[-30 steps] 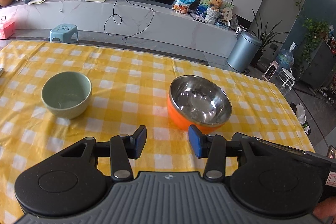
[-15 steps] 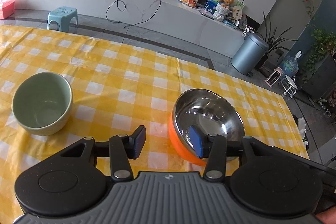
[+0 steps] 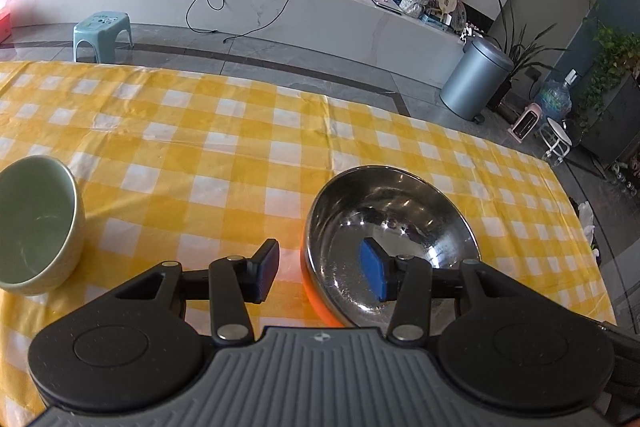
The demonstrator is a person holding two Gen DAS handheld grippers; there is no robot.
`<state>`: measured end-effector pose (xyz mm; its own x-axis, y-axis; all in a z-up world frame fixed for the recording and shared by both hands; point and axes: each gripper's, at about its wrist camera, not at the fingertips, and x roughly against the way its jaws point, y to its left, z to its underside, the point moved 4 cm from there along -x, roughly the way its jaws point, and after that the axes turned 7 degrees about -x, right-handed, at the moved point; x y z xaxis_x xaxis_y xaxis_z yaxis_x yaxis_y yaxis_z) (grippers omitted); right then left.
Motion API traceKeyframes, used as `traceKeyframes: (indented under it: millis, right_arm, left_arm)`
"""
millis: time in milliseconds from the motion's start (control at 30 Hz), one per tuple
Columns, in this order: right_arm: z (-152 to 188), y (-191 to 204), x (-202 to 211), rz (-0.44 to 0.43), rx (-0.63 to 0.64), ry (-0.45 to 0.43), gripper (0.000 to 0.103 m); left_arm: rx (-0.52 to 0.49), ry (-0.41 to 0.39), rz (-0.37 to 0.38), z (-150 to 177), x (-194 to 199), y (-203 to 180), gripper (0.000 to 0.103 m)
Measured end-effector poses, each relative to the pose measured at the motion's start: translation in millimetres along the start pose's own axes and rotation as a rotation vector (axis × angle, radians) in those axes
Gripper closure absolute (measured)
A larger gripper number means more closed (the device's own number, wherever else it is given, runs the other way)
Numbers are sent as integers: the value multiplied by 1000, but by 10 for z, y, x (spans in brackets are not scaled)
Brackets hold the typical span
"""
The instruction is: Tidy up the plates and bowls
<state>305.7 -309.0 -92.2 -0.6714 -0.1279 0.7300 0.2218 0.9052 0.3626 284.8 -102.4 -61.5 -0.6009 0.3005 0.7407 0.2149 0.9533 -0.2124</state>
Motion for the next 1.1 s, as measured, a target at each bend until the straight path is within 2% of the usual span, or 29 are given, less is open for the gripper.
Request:
traceKeyframes:
  millis: [100, 267, 367, 833, 1100]
  right_arm:
    - [24, 17, -6, -7, 9, 1, 77]
    - [33, 24, -9, -17, 10, -1, 82]
    - [45, 43, -14, -20, 14, -2, 85]
    - [82, 65, 34, -14, 6, 8, 89]
    - [88, 92, 189, -30, -9, 24, 90]
  left_arm:
    - [-10, 12, -10, 7, -47, -24, 58]
    - [-20, 27, -24, 24, -72, -29, 78]
    - [-29, 30, -28, 29, -70, -30, 86]
    - [-31, 37, -41, 42, -28, -35, 91]
    - [-19, 41, -51, 26, 214, -25, 92]
